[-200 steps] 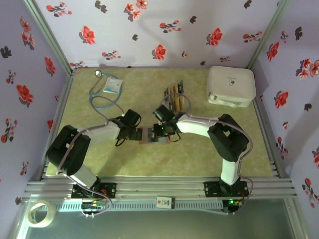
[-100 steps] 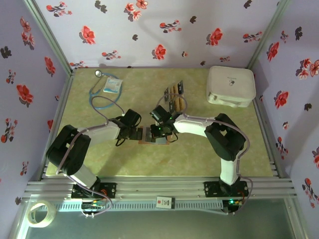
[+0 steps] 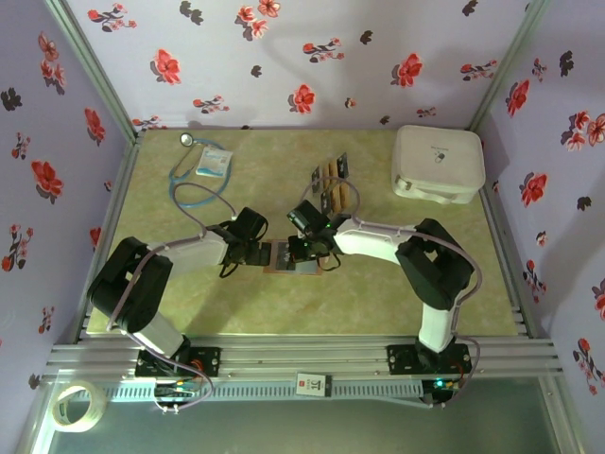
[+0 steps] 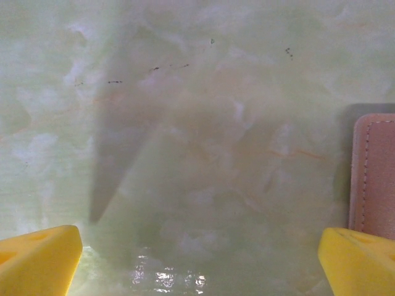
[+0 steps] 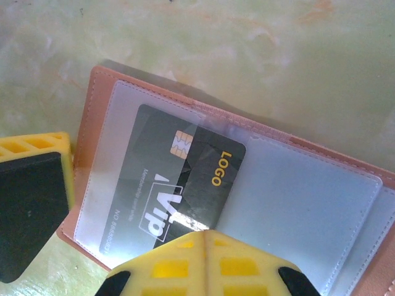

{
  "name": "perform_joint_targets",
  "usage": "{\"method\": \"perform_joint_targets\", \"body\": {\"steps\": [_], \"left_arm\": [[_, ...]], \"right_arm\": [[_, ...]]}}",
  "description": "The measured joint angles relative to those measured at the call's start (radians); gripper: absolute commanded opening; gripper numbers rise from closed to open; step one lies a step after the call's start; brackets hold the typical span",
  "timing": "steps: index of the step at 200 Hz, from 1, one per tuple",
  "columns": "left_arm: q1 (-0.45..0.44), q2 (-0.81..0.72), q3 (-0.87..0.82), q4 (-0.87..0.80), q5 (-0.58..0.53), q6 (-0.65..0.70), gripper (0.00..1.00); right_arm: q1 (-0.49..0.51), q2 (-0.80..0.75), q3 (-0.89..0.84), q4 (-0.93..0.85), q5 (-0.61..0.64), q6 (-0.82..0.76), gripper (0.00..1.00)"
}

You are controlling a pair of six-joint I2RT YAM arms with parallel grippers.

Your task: Put the credit cards into the card holder

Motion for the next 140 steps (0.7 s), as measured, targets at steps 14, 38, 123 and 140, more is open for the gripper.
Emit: {"method": "perform_joint_targets", "body": {"steps": [14, 38, 123, 140], "left_arm": [[0.0, 0.0, -0.001, 0.002, 0.002, 0.0, 1.0], [0.0, 0.0, -0.003, 0.007, 0.003, 0.0, 1.0], [0.0, 0.003, -0.005, 0.016, 0.007, 0.0, 1.0], [0.0, 0.003, -0.005, 0.018, 0.007, 0.0, 1.0]], "right_arm": [[0.0, 0.009, 0.0, 0.0, 0.0, 0.0, 0.0], [0.0, 0.023, 0.0, 0.001, -0.004, 0.0, 0.0], [0.003, 0.066, 0.038, 0.014, -0.03, 0.016, 0.0], [0.006, 0.079, 0.051, 0.016, -0.035, 0.019, 0.0]]}}
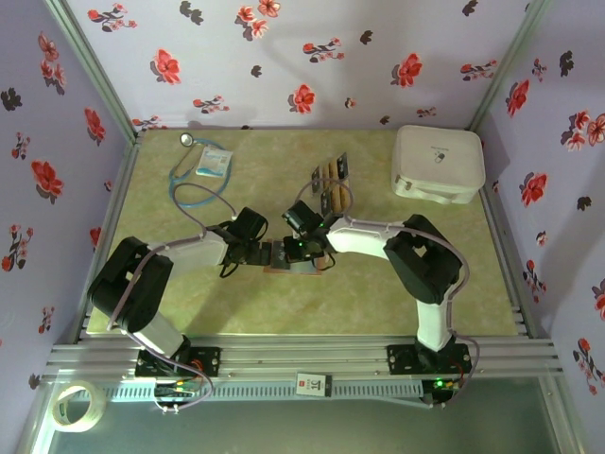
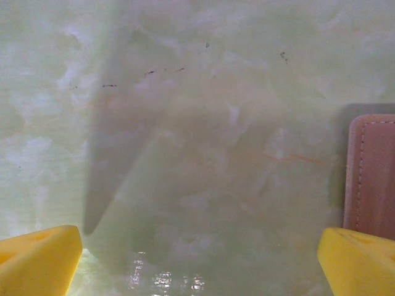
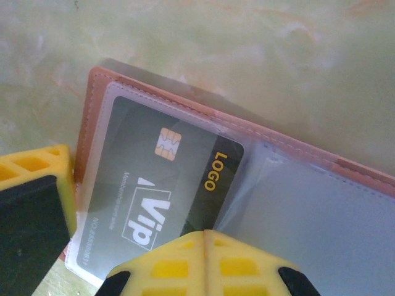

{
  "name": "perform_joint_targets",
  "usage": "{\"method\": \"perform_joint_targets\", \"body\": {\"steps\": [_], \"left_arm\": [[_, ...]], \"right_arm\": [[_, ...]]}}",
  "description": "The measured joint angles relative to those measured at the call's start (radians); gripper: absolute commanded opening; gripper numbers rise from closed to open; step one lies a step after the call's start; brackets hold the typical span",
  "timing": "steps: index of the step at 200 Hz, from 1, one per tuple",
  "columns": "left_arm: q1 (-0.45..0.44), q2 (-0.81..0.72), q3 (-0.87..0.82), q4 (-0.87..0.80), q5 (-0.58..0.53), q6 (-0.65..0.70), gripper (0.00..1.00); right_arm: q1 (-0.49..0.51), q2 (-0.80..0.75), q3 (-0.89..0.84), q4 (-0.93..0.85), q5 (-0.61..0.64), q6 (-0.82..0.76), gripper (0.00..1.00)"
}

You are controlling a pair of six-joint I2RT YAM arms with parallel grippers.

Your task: Put the credit cards into the card holder

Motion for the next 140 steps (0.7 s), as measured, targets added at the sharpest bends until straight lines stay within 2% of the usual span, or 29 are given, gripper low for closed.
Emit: {"method": "perform_joint_targets", "body": {"steps": [65, 140], "left_arm": [[0.003, -0.01, -0.004, 0.002, 0.004, 0.0, 1.0], [0.066, -0.081, -0.006, -0.052, 0.014, 0.006, 1.0]], "right_arm": [[0.009, 0.003, 0.022, -0.002, -0.006, 0.0, 0.0], [-0.035, -0.072, 0.011, -0.01, 0.009, 0.0, 0.0]]}}
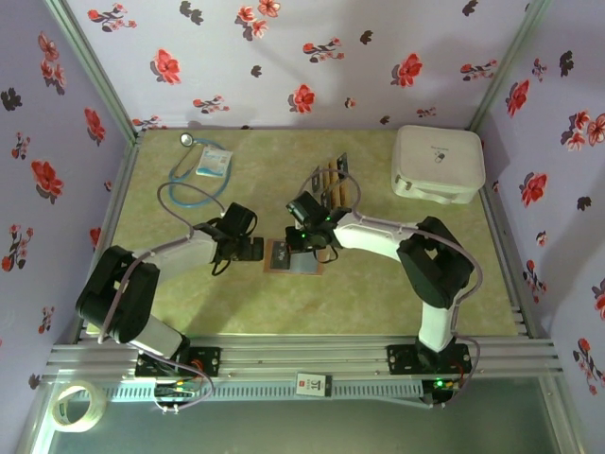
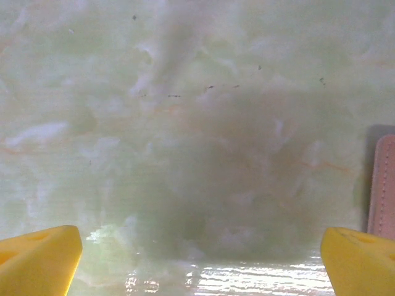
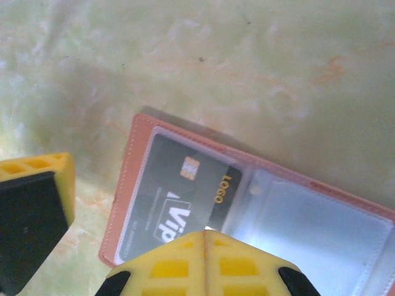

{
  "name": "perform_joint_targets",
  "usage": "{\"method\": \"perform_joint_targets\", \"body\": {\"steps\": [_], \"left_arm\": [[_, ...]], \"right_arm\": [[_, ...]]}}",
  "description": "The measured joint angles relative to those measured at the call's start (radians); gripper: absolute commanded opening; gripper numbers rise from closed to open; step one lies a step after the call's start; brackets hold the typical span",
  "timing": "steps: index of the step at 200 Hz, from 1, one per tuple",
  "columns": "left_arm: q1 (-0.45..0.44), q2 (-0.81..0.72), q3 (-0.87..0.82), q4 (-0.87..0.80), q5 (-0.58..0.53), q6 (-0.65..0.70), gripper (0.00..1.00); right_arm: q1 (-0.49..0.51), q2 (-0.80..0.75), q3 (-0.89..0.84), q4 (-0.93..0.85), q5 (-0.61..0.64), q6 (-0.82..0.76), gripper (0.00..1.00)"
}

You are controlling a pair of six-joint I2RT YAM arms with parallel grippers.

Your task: Put the credit cards into the card holder

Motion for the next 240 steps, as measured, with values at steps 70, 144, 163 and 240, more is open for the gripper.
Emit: {"method": "perform_joint_targets", "body": {"steps": [70, 144, 163, 240], "left_arm": [[0.0, 0.049, 0.0, -0.001, 0.008, 0.013, 1.0], [0.0, 0.049, 0.0, 0.0, 0.02, 0.013, 1.0], [-0.002, 0.046, 0.0, 0.0, 0.024, 0.013, 1.0], [-0.06, -0.035, 0.005, -0.017, 0.045, 0.012, 1.0]], "right_arm": [[-0.009, 0.042, 0.0, 0.019, -0.015, 0.001, 0.0], [-0.009, 0.077, 0.003, 0.038, -0.047, 0.007, 0.0], [-0.01, 0.053, 0.0, 0.037, -0.045, 0.006, 0.09], [-0.121, -0.144, -0.195, 0.097, -0.063, 0.017, 0.23]]}}
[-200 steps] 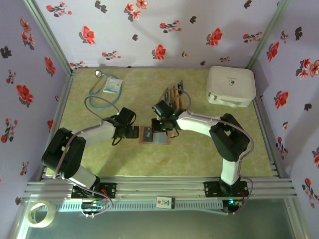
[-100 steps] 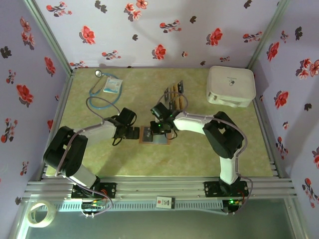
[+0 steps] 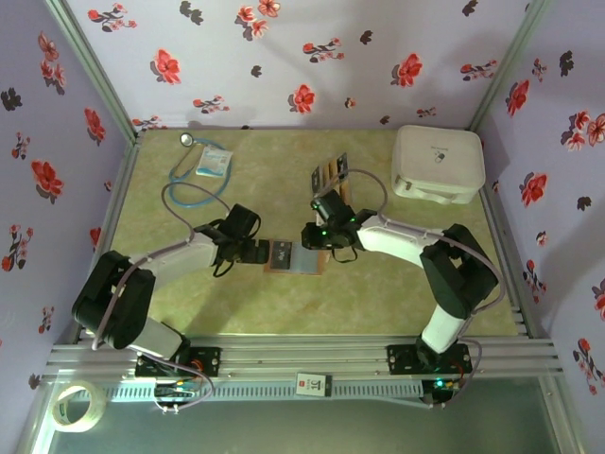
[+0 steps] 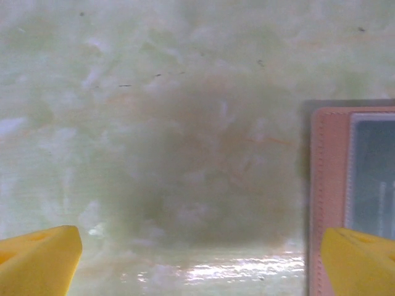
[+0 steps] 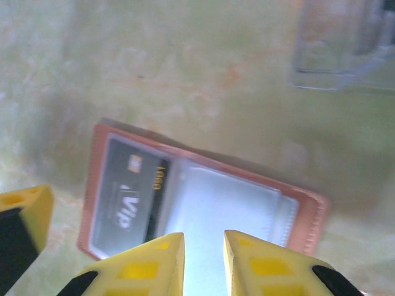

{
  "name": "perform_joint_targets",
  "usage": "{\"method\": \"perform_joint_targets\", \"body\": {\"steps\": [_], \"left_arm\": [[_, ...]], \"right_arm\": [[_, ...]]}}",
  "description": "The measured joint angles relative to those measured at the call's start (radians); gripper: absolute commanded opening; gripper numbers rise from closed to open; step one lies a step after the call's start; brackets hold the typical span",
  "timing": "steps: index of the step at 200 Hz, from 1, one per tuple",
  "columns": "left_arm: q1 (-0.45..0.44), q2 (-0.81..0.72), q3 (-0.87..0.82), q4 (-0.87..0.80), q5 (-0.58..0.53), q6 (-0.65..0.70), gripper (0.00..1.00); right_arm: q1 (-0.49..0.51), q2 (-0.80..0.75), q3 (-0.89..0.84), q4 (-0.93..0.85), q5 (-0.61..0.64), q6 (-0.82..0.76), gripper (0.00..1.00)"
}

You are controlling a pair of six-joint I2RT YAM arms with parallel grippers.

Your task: Put the credit cards into the card holder

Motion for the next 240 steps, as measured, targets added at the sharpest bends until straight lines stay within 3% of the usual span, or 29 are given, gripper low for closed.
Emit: {"method": "perform_joint_targets", "body": {"steps": [86, 240], "left_arm": [[-0.089, 0.056, 0.048, -0.009, 0.0, -0.019, 1.0], [-0.111, 0.086, 0.049, -0.003, -0.004, -0.023, 1.0]], "right_arm": [[-0.018, 0.013, -0.031, 0.067, -0.052, 0.018, 0.21], [0.02, 0.111, 0.03, 0.014, -0.036, 0.013, 0.07]]}}
